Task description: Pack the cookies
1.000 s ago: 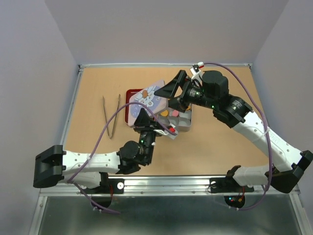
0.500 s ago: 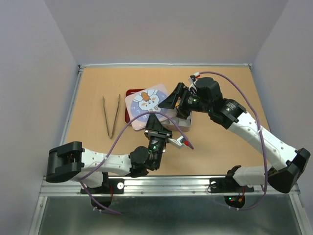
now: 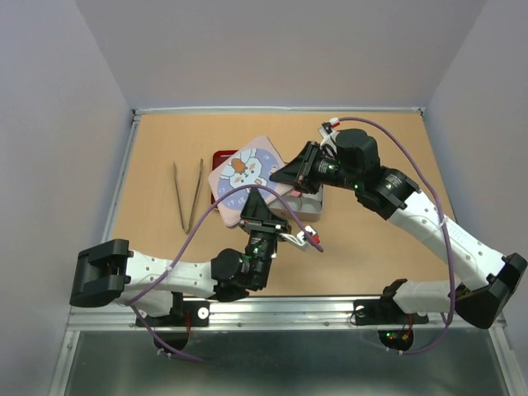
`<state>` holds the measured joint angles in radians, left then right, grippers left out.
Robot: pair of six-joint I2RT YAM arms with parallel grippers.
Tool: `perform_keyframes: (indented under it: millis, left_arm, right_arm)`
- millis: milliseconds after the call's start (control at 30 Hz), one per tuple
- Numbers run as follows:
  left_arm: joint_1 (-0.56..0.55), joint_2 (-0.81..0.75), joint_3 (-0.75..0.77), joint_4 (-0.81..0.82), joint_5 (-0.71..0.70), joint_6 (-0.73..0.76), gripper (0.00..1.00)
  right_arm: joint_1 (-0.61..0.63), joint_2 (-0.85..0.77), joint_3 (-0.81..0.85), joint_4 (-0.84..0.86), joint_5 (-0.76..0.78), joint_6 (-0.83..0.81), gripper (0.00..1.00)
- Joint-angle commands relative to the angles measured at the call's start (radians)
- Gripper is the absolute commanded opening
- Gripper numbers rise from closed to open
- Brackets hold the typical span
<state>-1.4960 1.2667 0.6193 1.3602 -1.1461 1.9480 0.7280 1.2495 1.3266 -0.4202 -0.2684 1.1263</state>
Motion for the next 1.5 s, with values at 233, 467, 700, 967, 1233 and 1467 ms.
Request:
perform_keyframes:
  millis: [233, 467, 700, 967, 1233, 1467]
  left_arm:
    - [-0.012, -0.019, 0.135, 0.726, -0.151, 0.112, 0.70]
    - [-0.015, -0.049, 0.181, 0.665, -0.272, 0.034, 0.88]
    - [0.009, -0.205, 0.466, -1.161, -0.092, -1.613, 0.99]
    - [0.480, -0.377, 0.551, -1.434, 0.665, -1.923, 0.99]
    - [0.799, -0.343, 0.448, -1.365, 1.203, -2.100, 0.95]
    - [0.816, -0.329, 0.410, -1.333, 1.221, -2.123, 0.92]
  right_arm:
    - [-0.006, -0.130, -0.017, 0.024, 0.348, -0.108, 0.00]
    - [-0.009, -0.173, 0.013, 0.024, 0.570, -0.157, 0.01]
    - [-0.007, -0.234, -0.039, 0.024, 0.741, -0.171, 0.01]
    - [-0.009, -0.326, -0.210, 0.031, 0.775, -0.126, 0.00]
    - [-0.053, -0.467, -0.625, 0.497, 0.606, -0.039, 0.00]
    - [-0.186, -0.575, -0.943, 0.857, 0.451, 0.044, 0.00]
